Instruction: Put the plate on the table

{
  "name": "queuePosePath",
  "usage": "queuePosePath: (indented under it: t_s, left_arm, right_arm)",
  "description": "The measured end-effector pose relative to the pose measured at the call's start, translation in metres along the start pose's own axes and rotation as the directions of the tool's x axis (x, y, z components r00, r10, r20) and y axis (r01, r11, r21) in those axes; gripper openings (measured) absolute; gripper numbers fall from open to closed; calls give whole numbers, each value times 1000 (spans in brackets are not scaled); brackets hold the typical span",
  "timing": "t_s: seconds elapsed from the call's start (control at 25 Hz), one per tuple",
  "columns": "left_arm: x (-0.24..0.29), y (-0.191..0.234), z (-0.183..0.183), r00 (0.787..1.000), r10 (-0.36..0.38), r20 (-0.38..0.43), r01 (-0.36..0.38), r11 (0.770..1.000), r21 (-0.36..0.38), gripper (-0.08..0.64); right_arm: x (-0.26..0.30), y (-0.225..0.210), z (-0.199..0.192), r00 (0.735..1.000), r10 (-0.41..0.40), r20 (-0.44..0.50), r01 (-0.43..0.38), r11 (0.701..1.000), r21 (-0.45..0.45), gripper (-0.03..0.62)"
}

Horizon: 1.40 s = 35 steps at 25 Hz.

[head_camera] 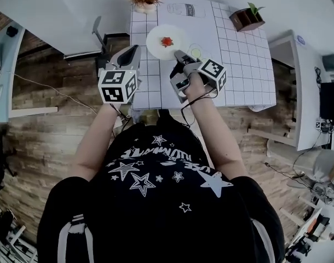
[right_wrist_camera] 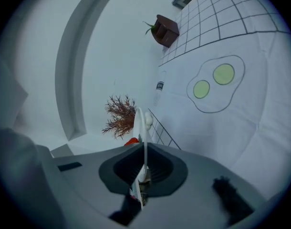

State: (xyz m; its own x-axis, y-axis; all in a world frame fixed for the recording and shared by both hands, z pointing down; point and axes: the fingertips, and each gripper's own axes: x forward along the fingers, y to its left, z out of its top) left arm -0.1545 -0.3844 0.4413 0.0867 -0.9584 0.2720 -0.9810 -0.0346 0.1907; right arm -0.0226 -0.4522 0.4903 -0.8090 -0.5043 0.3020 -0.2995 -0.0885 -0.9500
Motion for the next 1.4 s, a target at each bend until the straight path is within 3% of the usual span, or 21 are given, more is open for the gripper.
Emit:
queuePosePath:
  t_s: [0.4,0.8,1.08,1.4]
  left_arm:
    - [21,25,7,988,155,14,-154,987,-45,9]
    - [38,49,4,967,255,-3,-255,966,-51,9]
    - [49,65,-2,952,304,-24,-305,949,-82,9]
    - [57,68,-10,950,308,-49,-311,947,-80,9]
  right_arm:
    - [59,0,17,987,-2,-158,-5,999,-41,18]
    - [111,-12,14,954,-41,-298,14,996,-94,18]
    - [136,-33,12,931,-80,-356,46,993,-105,18]
    - [150,-46,12,918,-110,-382,59,988,-144,18]
